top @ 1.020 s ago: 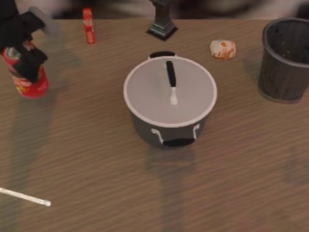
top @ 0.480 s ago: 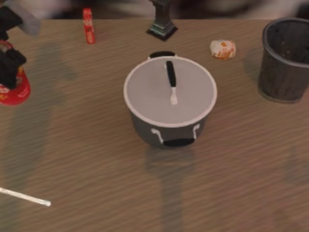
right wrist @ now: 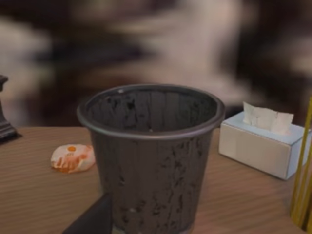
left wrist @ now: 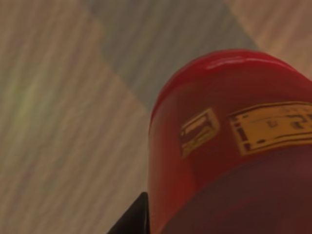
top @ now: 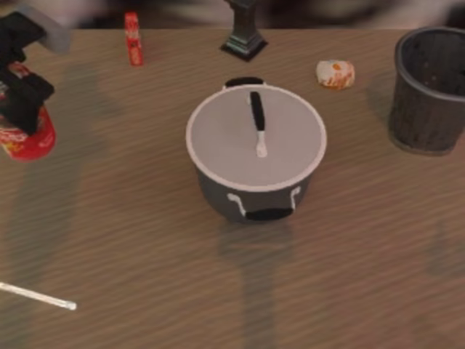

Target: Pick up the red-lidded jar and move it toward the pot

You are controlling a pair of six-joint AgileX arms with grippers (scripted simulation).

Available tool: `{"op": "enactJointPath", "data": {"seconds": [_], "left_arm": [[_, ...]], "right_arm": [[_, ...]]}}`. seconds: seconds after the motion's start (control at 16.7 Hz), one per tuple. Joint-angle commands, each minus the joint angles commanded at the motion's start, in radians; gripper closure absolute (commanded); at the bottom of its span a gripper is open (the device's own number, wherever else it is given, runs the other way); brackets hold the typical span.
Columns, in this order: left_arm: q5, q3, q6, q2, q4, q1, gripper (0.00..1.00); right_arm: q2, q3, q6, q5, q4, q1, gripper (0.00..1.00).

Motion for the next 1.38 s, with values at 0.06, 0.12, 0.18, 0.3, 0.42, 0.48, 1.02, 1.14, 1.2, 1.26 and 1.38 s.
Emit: {"op": "enactJointPath", "data": {"seconds": [0.06, 0.12, 0.18, 0.3, 0.42, 0.48, 1.02, 1.14, 1.2, 1.26, 1.38], "left_arm": [[0.001, 0.000, -0.052, 0.007, 0.006, -0.015, 1.00], [0.001, 0.002, -0.115, 0.015, 0.014, -0.031, 1.00], [0.002, 0.003, -0.187, 0.022, 0.023, -0.049, 1.00], [0.003, 0.007, -0.354, 0.036, 0.045, -0.088, 1.00], [0.003, 0.010, -0.531, 0.049, 0.069, -0.127, 1.00], [0.004, 0.011, -0.617, 0.056, 0.080, -0.146, 1.00], [0.009, -0.007, -0.979, 0.102, 0.125, -0.244, 1.00], [0.009, -0.007, -0.979, 0.102, 0.125, -0.244, 1.00], [0.009, -0.006, -0.976, 0.098, 0.124, -0.239, 1.00], [0.009, -0.009, -0.976, 0.097, 0.127, -0.238, 1.00], [0.008, -0.045, -0.973, 0.102, 0.166, -0.241, 1.00]], "right_arm": [[0.000, 0.000, 0.000, 0.000, 0.000, 0.000, 0.00], [0.000, 0.000, 0.000, 0.000, 0.000, 0.000, 0.00], [0.000, 0.000, 0.000, 0.000, 0.000, 0.000, 0.00], [0.000, 0.000, 0.000, 0.000, 0.000, 0.000, 0.00], [0.000, 0.000, 0.000, 0.000, 0.000, 0.000, 0.00], [0.000, 0.000, 0.000, 0.000, 0.000, 0.000, 0.00], [0.000, 0.000, 0.000, 0.000, 0.000, 0.000, 0.00], [0.000, 0.000, 0.000, 0.000, 0.000, 0.000, 0.00], [0.000, 0.000, 0.000, 0.000, 0.000, 0.000, 0.00], [0.000, 0.000, 0.000, 0.000, 0.000, 0.000, 0.00], [0.000, 0.000, 0.000, 0.000, 0.000, 0.000, 0.00]]}}
